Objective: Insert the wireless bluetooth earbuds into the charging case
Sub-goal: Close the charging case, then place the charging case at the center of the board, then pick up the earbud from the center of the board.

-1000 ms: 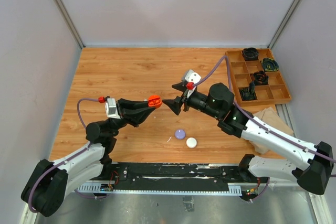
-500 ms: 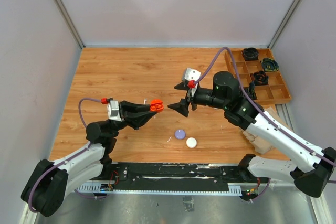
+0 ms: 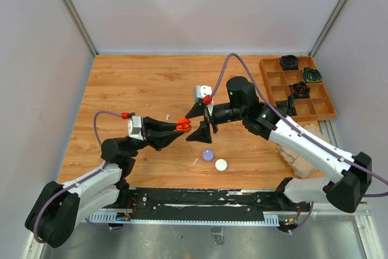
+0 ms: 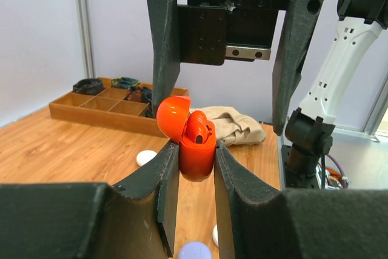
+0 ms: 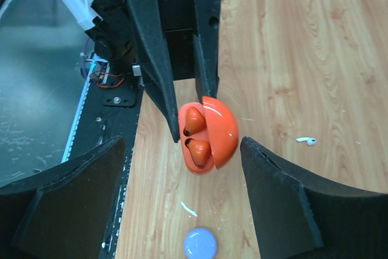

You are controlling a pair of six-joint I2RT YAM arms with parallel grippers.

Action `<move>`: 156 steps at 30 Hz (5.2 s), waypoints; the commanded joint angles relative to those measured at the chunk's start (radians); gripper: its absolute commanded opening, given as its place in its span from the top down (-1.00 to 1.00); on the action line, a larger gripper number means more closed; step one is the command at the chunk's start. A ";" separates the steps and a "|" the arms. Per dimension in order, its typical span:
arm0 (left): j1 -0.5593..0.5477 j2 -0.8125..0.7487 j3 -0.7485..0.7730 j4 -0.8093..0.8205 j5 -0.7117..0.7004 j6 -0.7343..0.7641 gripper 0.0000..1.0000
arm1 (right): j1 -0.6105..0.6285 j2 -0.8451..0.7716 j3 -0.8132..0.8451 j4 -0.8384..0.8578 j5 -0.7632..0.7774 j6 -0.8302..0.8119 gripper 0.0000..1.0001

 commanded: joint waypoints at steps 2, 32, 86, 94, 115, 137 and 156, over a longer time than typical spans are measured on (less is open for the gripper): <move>0.007 0.023 0.030 0.026 -0.015 -0.015 1.00 | -0.007 0.027 0.042 -0.004 -0.122 0.024 -0.54; -0.037 0.143 0.124 -0.856 -0.169 -0.313 0.99 | -0.008 -0.155 -0.224 -0.102 0.700 0.110 -0.54; -0.072 -0.084 0.454 -1.740 -0.720 -0.072 -0.83 | -0.410 0.055 -0.248 -0.224 0.776 0.248 -0.57; -0.070 -0.083 0.573 -1.770 -0.834 0.140 -0.83 | -0.570 0.230 -0.197 -0.170 0.671 0.265 -0.53; -0.058 -0.091 0.479 -1.649 -0.815 0.242 -0.82 | -0.629 0.482 -0.089 -0.248 0.536 0.118 -0.35; -0.044 -0.107 0.472 -1.633 -0.763 0.229 -0.76 | -0.519 0.505 -0.090 -0.307 0.713 0.081 0.12; -0.044 -0.108 0.407 -1.369 -0.601 -0.104 -0.62 | -0.289 0.187 -0.187 -0.162 0.668 0.265 0.19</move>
